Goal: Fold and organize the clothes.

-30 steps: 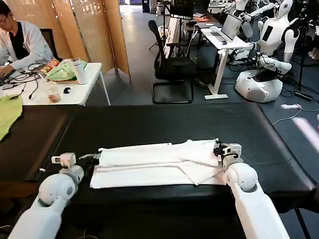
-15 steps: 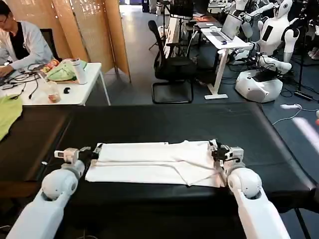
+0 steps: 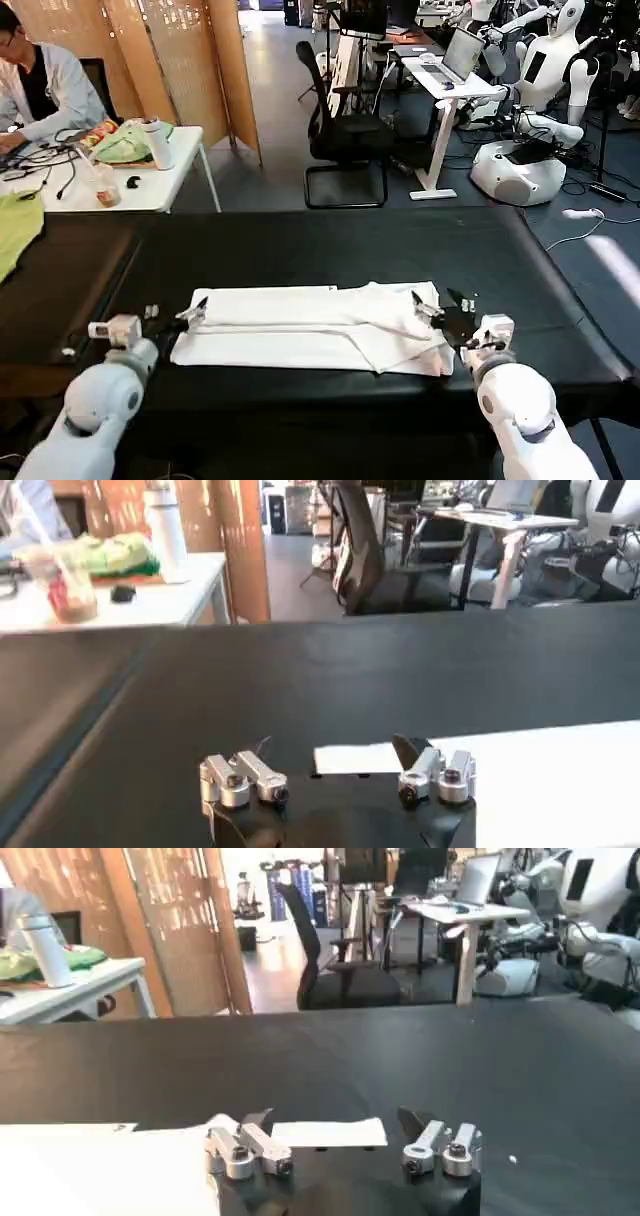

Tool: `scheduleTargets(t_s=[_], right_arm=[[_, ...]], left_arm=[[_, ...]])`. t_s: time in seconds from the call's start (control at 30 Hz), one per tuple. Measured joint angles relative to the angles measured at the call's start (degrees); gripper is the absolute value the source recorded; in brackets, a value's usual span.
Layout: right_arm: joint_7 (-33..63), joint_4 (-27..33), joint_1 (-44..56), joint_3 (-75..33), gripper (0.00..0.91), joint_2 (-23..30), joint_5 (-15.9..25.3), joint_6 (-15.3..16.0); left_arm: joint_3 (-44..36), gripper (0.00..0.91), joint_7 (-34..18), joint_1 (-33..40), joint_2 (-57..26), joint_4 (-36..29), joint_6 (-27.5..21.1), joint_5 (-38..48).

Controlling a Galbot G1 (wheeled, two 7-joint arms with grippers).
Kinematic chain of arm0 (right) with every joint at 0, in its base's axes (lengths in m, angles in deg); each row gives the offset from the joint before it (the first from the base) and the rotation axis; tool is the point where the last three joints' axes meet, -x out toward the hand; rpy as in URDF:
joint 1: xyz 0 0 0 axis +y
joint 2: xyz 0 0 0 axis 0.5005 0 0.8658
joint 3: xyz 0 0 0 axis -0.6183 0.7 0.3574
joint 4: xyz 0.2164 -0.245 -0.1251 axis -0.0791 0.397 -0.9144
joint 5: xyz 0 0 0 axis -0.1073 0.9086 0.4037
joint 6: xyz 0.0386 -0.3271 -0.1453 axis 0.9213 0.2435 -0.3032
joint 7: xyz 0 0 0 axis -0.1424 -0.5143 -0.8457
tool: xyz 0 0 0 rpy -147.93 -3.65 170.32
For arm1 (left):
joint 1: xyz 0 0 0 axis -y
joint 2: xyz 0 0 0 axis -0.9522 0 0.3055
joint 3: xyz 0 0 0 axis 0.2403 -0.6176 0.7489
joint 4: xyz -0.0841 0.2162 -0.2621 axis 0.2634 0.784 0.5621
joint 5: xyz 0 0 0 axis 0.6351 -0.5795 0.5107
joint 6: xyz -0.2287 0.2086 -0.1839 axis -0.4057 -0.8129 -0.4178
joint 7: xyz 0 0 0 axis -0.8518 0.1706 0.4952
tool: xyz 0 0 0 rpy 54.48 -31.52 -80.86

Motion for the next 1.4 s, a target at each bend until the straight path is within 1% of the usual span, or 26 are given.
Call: scheduleTargets(t_s=[0.13,0.37,0.4,0.43,0.5,0.53,0.57,0.63,0.67,0.7,0.73,0.77,0.8,0.83,0.87,0.93,0.97,1.0,1.03,1.07,1.27,1.4], right_arm=[[-0.07,-0.72,0.63,-0.03,0.878,-0.25,0.01,-0.21],[-0.21,-0.78,0.86,0.00,0.878,-0.35,0.04,-0.32],[-0.23,-0.77,0.84,0.00,0.878,-0.38,0.04,-0.33],[-0.26,-0.78,0.83,0.01,0.878,-0.39,0.04,-0.34],[-0.34,-0.79,0.73,0.02,0.878,-0.43,0.04,-0.41],[-0.34,-0.78,0.71,0.01,0.878,-0.45,0.04,-0.44],[-0.37,-0.79,0.69,0.02,0.878,-0.45,0.04,-0.48],[-0.41,-0.76,0.68,0.02,0.878,-0.52,0.04,-0.53],[-0.41,-0.75,0.67,0.03,0.878,-0.53,0.04,-0.55],[-0.43,-0.73,0.65,0.04,0.878,-0.55,0.05,-0.58],[-0.44,-0.66,0.61,0.06,0.878,-0.56,0.06,-0.61],[-0.45,-0.59,0.55,0.07,0.878,-0.57,0.09,-0.64],[-0.49,-0.50,0.49,0.11,0.878,-0.56,0.14,-0.68],[-0.60,-0.38,0.42,0.16,0.878,-0.56,0.28,-0.74],[-0.72,-0.29,0.37,0.21,0.878,-0.53,0.45,-0.78],[-1.29,-0.02,0.34,0.42,0.878,-0.40,1.47,-1.19],[-1.41,0.04,0.34,0.55,0.878,-0.31,1.75,-1.30],[-1.50,0.07,0.35,0.62,0.878,-0.23,1.89,-1.36],[-1.57,0.07,0.37,0.67,0.878,-0.13,2.03,-1.41],[-1.60,0.07,0.39,0.70,0.878,-0.03,2.12,-1.43],[-1.67,-0.22,0.36,0.58,0.878,0.23,2.39,-1.44],[-1.62,-0.44,0.58,-0.12,0.878,0.23,2.28,-1.34]], left_arm=[[1.41,0.878,0.15,-2.09,1.26,-0.30,0.70,0.12],[2.24,0.878,0.34,-3.52,2.78,-0.15,1.14,-0.09],[2.21,0.858,0.47,-3.77,3.10,-0.42,1.26,-0.59],[2.14,0.809,0.62,-4.01,3.39,-0.53,1.39,-1.15],[2.00,0.741,0.81,-4.42,3.95,-0.49,1.53,-1.95],[1.96,0.722,0.82,-4.53,4.24,-0.37,1.58,-2.18],[1.93,0.663,0.85,-4.63,4.58,-0.23,1.64,-2.34],[1.88,0.644,0.90,-4.70,5.12,0.14,1.74,-2.48],[1.88,0.614,0.92,-4.66,5.32,0.32,1.84,-2.47],[1.87,0.566,0.92,-4.58,5.52,0.50,1.89,-2.40],[1.89,0.468,0.91,-4.45,5.78,0.74,1.92,-2.37],[1.88,0.400,0.91,-4.33,6.04,0.90,1.93,-2.36],[1.89,0.312,0.91,-4.25,6.23,0.96,1.93,-2.31],[1.88,0.176,0.91,-4.23,6.39,0.95,1.90,-2.15],[1.86,0.146,0.91,-4.24,6.56,0.89,1.88,-2.11],[1.78,0.137,0.91,-4.32,6.75,0.74,1.81,-2.26],[1.66,0.088,0.91,-4.39,6.80,0.65,1.78,-2.41],[1.57,0.078,0.91,-4.42,6.81,0.61,1.72,-2.57],[1.49,0.020,0.91,-4.45,6.82,0.57,1.64,-2.69],[1.36,0.000,0.93,-4.46,6.81,0.53,1.53,-2.81],[0.84,0.000,0.92,-3.78,6.46,0.61,-0.36,-2.85],[1.57,0.000,2.49,-3.70,4.97,1.16,1.33,-8.39]])
